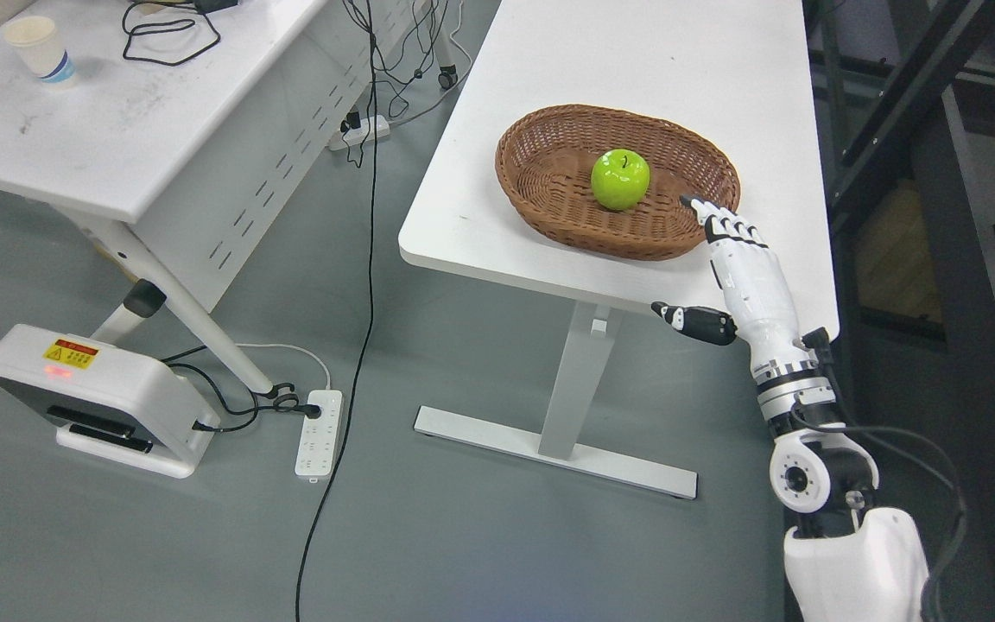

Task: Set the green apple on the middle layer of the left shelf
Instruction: 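Reach the right hand into the wicker basket toward the green apple, then close the right hand fingers around the green apple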

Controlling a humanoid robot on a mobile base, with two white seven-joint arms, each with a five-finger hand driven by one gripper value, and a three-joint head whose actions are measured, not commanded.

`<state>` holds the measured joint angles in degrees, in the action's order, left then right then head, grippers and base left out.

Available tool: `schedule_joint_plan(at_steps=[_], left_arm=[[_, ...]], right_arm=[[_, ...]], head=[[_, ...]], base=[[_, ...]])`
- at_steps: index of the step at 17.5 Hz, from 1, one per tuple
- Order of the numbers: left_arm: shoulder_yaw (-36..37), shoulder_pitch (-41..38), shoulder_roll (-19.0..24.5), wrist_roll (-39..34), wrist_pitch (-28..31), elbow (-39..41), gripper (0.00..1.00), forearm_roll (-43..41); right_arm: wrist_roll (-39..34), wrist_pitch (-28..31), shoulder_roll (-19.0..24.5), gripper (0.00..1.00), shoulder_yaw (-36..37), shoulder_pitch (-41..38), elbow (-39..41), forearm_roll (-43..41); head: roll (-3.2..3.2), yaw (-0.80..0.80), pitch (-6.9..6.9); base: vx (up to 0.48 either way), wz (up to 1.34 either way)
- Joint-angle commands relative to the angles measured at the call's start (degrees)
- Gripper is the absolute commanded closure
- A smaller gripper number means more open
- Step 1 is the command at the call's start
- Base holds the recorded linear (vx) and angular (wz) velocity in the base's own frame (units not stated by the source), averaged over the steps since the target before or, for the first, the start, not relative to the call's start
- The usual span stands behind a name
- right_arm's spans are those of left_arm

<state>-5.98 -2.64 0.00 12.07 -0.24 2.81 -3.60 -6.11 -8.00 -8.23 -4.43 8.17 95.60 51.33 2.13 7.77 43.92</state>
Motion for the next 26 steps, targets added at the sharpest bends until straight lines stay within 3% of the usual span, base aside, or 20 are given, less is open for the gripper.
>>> schedule_joint_plan(at_steps=[1,5,12,15,26], left_arm=[[0.0,0.0,1.0,0.0,0.0,0.0,0.00,0.0],[0.0,0.0,1.0,0.0,0.0,0.0,0.00,0.0],[0.0,0.0,1.0,0.0,0.0,0.0,0.00,0.0],[0.0,0.0,1.0,0.0,0.0,0.0,0.00,0.0],[0.0,0.0,1.0,0.0,0.0,0.0,0.00,0.0]], right_arm=[[-2.0,0.1,-1.3,0.00,-3.0,3.1,0.3,-0.5],[-4.1,0.1,-2.2,0.00,-7.5,5.5,-1.5,0.0],[-8.5,-0.5,-2.6,0.00,-14.1,10.9,-11.8,0.3],[-9.2,-1.0,-5.4,0.00,-18.0,11.5,-13.2,2.0],[-12.3,-4.7,-9.5,0.00,-18.6,12.4,-15.6,3.3]], head=[[0.00,0.00,0.00],[0.00,0.00,0.00],[0.00,0.00,0.00],[0.00,0.00,0.00],[0.00,0.00,0.00]], base=[[0.287,0.01],[0.262,-0.04],[0.237,-0.03],[0.182,0.00],[0.087,-0.02]])
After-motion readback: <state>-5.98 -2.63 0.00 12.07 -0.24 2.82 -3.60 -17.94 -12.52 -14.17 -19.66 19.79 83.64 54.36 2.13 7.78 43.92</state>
